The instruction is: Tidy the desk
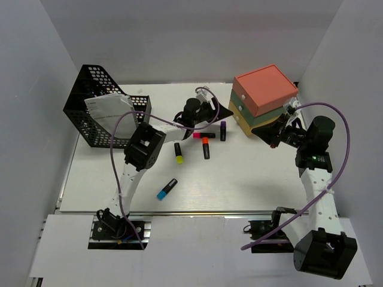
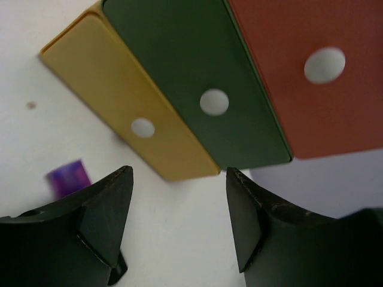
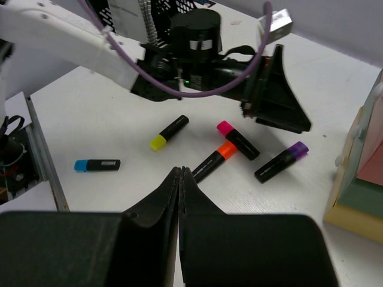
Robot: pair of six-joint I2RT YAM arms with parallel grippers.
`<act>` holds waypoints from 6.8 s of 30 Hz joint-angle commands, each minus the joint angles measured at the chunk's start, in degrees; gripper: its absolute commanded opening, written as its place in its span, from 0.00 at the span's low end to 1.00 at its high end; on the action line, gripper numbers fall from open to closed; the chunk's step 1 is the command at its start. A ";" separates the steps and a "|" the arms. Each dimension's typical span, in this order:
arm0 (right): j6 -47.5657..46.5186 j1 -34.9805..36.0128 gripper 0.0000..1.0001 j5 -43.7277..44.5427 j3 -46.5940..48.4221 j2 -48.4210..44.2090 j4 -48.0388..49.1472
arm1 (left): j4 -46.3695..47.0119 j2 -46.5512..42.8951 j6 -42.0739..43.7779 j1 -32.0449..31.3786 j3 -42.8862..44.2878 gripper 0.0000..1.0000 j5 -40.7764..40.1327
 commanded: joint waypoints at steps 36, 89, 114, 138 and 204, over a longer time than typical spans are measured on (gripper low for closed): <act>-0.67 -1.55 0.00 -2.98 -0.99 -0.67 3.40 | 4.86 22.59 -22.24 -1.40 26.64 0.59 -3.00; -2.69 -1.46 0.00 -2.19 -0.63 -0.67 1.99 | 0.82 26.64 -24.96 -2.46 30.60 0.46 1.92; -3.30 -1.64 0.00 -1.92 -1.16 -0.50 2.08 | 18.30 9.68 -25.84 -0.88 -1.12 0.17 1.56; -11.21 -1.38 0.50 -5.09 0.33 1.35 -3.54 | 7.00 -4.30 -14.85 3.25 -12.29 0.62 3.76; -19.83 -1.55 0.19 -5.44 0.51 -0.41 -8.55 | -45.41 -13.97 48.71 -7.73 8.36 0.00 -15.39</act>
